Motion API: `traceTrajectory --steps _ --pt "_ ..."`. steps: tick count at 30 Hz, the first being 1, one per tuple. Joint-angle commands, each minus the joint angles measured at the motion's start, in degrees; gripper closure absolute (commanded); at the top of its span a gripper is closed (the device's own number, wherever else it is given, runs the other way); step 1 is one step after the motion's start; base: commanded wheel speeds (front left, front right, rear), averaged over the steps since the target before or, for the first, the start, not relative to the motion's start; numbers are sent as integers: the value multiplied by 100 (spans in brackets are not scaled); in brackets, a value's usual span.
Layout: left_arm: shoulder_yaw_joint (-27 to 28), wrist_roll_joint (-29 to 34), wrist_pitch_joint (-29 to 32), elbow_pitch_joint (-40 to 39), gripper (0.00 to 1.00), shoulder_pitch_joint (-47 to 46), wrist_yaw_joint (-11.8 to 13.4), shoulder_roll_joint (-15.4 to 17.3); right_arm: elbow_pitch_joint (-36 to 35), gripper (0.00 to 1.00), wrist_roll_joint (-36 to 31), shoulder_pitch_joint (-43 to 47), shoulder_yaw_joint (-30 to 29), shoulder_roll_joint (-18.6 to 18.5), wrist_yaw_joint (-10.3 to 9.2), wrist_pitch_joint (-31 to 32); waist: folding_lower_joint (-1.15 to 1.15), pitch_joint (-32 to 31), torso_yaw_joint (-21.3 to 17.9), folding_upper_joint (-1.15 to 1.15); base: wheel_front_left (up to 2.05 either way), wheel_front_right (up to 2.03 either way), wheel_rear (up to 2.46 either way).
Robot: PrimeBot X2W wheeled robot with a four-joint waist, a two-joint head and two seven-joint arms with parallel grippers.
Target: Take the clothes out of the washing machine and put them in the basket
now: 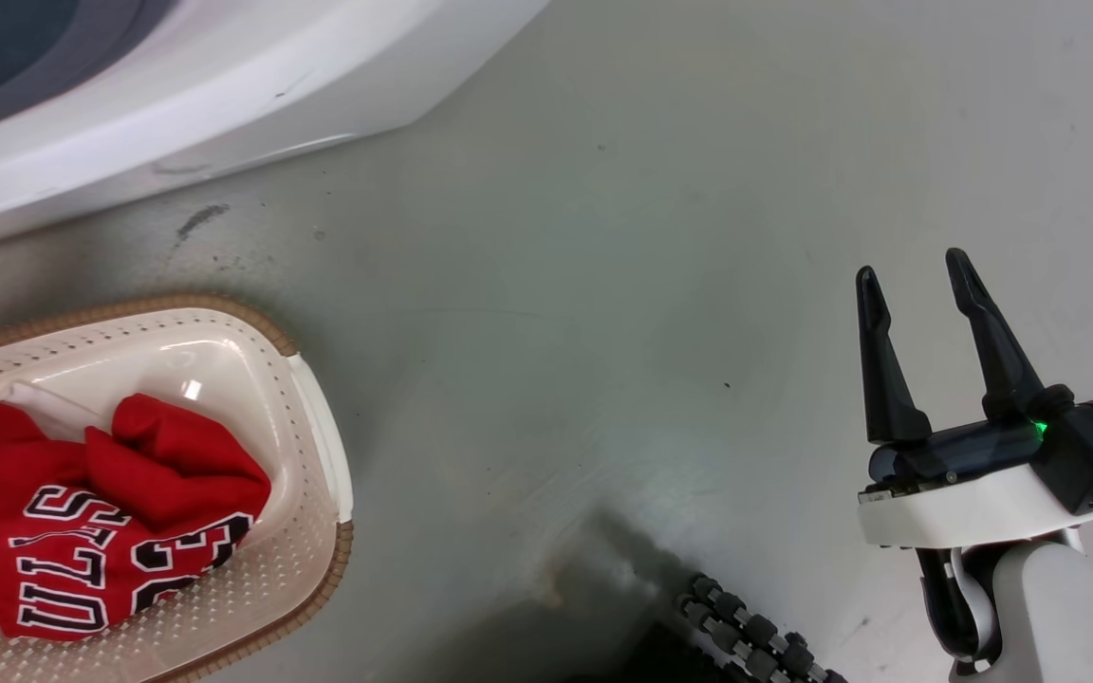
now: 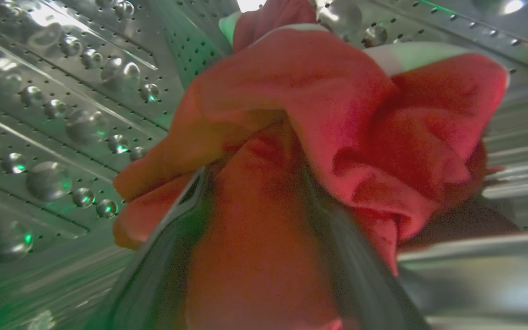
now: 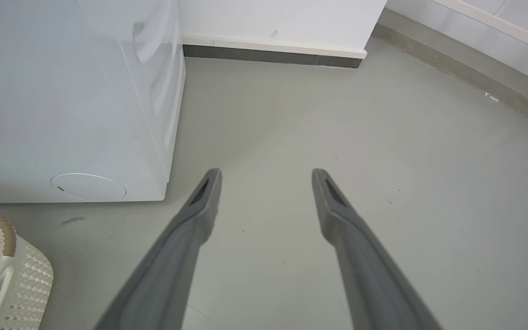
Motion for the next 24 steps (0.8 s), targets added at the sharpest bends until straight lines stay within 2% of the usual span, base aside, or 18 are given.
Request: traceTrajectory --steps 1,3,4,5,8,14,19,24 --pt "-36 -7 69 73 0 -23 13 19 -36 0 52 -20 19 5 -6 -12 -1 90 -69 0 0 0 0" --pt "-60 -24 151 147 0 -3 14 10 -44 0 76 -24 27 6 -6 -12 -1 127 -81 0 0 0 0" --pt "-67 -37 168 170 13 11 10 6 -46 0 77 -29 33 6 -6 -12 -1 142 -83 0 0 0 0" --pt "-78 -37 165 186 100 15 9 4 -44 0 77 -40 35 5 -6 -12 -1 153 -85 0 0 0 0" --pt "-106 -72 152 177 100 38 2 -9 -24 0 92 -75 38 5 -6 -12 -1 159 -74 0 0 0 0" --pt "-70 -27 -489 84 100 -16 16 -65 -6 0 -1 -149 -55 4 -6 -12 -1 53 64 0 0 0 0" --pt "-246 227 -1571 -33 100 158 13 -116 -3 0 -95 -226 -210 4 -6 -12 -1 -191 268 0 0 0 0" --pt "-234 193 -2707 45 100 456 11 -384 37 0 -279 -208 -375 3 -6 -12 -1 -629 552 0 0 0 0"
